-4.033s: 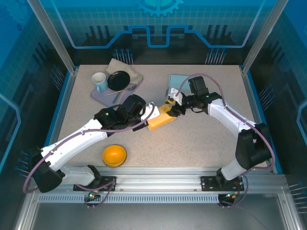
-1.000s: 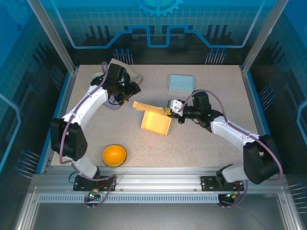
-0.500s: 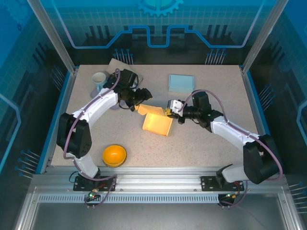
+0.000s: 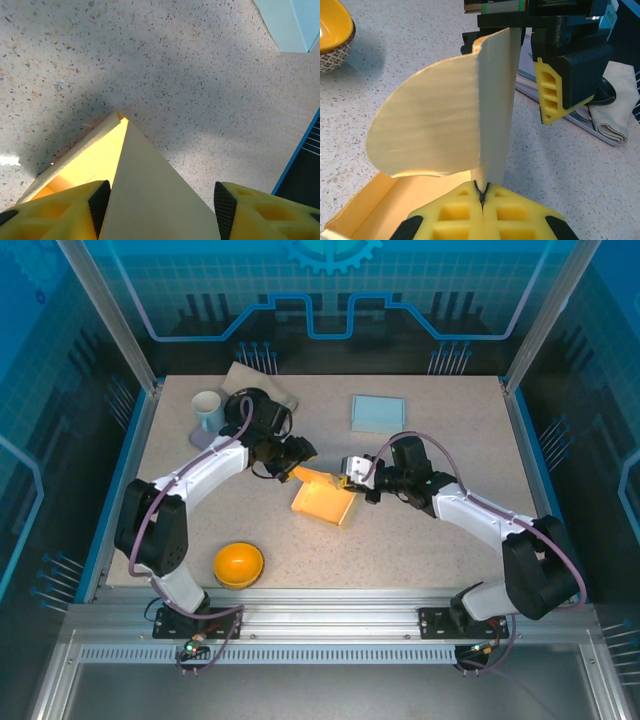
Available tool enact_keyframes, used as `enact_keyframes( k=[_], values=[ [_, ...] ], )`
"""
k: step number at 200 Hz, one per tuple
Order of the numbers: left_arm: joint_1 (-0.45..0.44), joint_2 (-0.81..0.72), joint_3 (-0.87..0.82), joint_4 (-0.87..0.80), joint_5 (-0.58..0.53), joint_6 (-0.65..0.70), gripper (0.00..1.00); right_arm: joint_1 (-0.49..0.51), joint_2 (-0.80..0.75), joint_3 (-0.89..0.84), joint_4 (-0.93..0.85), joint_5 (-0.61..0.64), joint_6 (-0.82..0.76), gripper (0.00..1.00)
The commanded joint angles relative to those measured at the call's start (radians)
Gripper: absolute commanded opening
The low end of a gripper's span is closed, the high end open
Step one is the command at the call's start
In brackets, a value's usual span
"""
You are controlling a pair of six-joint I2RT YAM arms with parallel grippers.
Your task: Fold the paper box
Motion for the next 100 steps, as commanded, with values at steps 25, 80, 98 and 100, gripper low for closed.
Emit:
enact_keyframes(
  k=[25,80,98,100],
  values=[
    [-0.068,-0.07,0.021,-0.027,-0.117,0.108,0.59,0.038,0.033,0.014,-0.005,0.048,-0.042,0.0],
    [-0.142,-0.135,-0.169,0.055,-0.214,0.08,0.59,0.103,0.028,0.0,-0.14,0.191,-0.071,0.13],
    [-0.152,-0.153,-0.213,0.053,-0.251,0.08,0.59,0.102,0.015,-0.045,-0.116,0.204,-0.038,0.23],
    [-0.153,-0.155,-0.217,0.054,-0.251,0.078,0.59,0.103,0.013,-0.051,-0.112,0.204,-0.035,0.24]
  ],
)
